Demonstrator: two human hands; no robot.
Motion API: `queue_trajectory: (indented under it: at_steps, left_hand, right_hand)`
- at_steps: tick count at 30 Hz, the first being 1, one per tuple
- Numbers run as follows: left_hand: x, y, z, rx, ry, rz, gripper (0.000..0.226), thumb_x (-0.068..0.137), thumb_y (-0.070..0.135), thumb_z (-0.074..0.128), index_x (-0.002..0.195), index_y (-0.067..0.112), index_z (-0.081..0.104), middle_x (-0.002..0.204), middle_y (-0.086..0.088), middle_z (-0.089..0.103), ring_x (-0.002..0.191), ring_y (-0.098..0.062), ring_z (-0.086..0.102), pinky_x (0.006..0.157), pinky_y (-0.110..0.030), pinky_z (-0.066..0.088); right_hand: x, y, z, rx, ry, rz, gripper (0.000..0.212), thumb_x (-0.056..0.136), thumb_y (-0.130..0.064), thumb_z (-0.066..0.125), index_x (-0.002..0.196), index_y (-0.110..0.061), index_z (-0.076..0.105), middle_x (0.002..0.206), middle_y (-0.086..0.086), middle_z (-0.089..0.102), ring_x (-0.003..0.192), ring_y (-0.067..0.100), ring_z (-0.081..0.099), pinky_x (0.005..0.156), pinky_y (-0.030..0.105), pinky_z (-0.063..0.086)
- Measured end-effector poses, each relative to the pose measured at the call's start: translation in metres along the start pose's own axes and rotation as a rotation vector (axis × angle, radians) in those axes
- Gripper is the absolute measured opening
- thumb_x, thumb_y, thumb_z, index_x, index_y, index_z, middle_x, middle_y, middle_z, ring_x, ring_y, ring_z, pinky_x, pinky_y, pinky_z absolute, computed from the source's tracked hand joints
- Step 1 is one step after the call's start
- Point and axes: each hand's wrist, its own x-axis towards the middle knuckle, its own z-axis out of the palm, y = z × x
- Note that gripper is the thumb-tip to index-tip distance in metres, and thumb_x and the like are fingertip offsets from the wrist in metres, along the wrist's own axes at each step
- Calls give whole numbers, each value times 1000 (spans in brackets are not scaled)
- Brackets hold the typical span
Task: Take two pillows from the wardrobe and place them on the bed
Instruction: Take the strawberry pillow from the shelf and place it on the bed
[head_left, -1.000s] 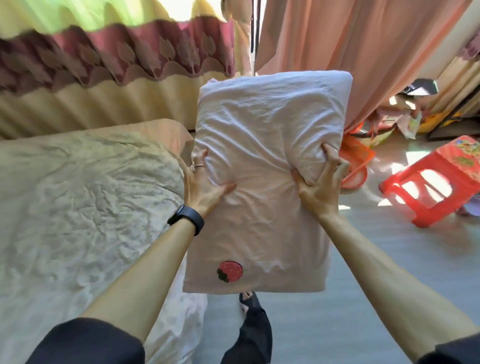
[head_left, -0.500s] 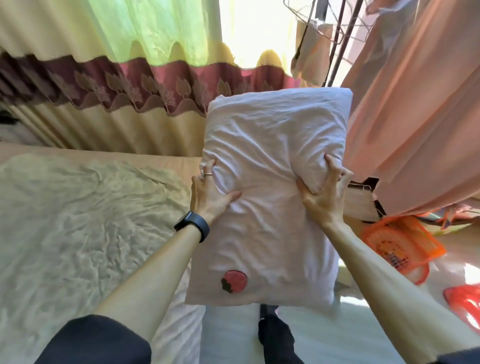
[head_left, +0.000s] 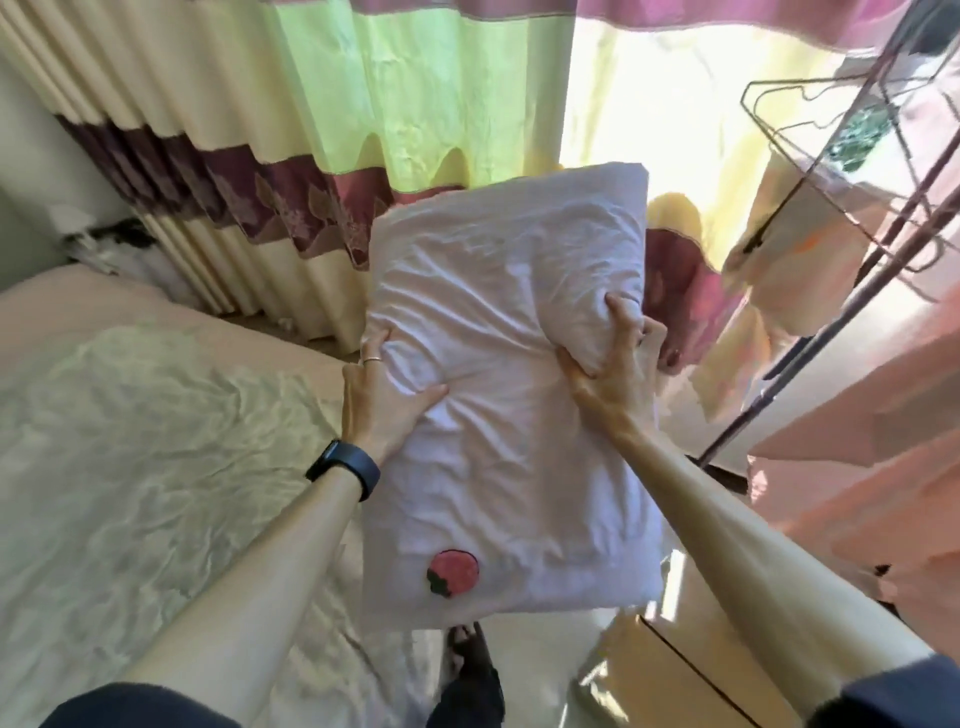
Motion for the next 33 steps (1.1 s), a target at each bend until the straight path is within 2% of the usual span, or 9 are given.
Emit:
queue_trajectory:
  at_steps: [4,7,12,16,21,23,25,30,33]
  left_hand:
    - [85,-19,-5,-37,79,-59,102,66,47,87,148,30,29,136,-13,46,126,-30,43,95,-32,41]
    - [154,-35,-12,-81,153,-105,100,66,45,87,147,34,29,137,-11,44,126,-26,42,92,-28,37]
    - [251,-59,-22,-129,292,-188,98,63,45,90,143,31,35,138,-8,46,128,-25,45,96,-29,40]
    - [307,-73,-26,-139,371,-245,99,63,43,90,144,25,36,141,-7,45,128,-23,46,93,-24,37]
    - [366,-91,-22,-140,481,-394,100,65,40,90,146,28,32,145,-9,41,128,-24,46,89,-23,35]
    - [390,-100,-18,-127,533,-439,100,65,39,90,146,28,32,146,-9,41,129,-24,46,88,-23,35]
    - [414,-107,-12,-118,585,-493,100,65,39,90,146,30,32,146,-9,40,126,-23,46,88,-24,36]
    - [466,-109,9,-90,691,-683,99,67,34,89,147,30,31,143,-12,39,114,-23,50,84,-25,36]
    - [490,-111,21,-74,759,-763,99,63,33,91,145,28,35,141,-13,43,122,-28,50,89,-25,38]
  right_hand:
    - [87,-7,75,57,-87,-76,79,77,-40,78,142,-30,34,127,12,37,113,21,42,89,35,45]
    - [152,-19,135,80,-125,-123,80,77,-42,77,143,-32,33,131,10,37,113,15,37,88,40,48]
    - [244,-41,227,90,-228,-239,78,79,-48,74,142,-34,31,125,-1,32,118,23,44,85,40,49]
    - [304,-49,291,94,-312,-275,78,78,-52,71,142,-39,28,136,4,35,119,20,39,89,47,52]
    - [367,-55,372,145,-434,-384,78,81,-53,68,144,-38,27,142,6,36,120,21,37,89,40,47]
    - [393,-54,408,201,-483,-397,79,80,-50,71,145,-36,29,140,9,36,121,24,39,93,39,47]
    - [417,-52,445,254,-548,-419,79,80,-47,73,145,-34,30,137,11,36,120,29,40,98,45,47]
    - [472,-46,521,333,-741,-460,79,80,-45,76,145,-32,32,129,15,35,116,36,44,97,51,47]
    - [498,-46,553,367,-830,-524,78,81,-42,77,144,-27,34,126,18,38,113,36,45,97,51,46]
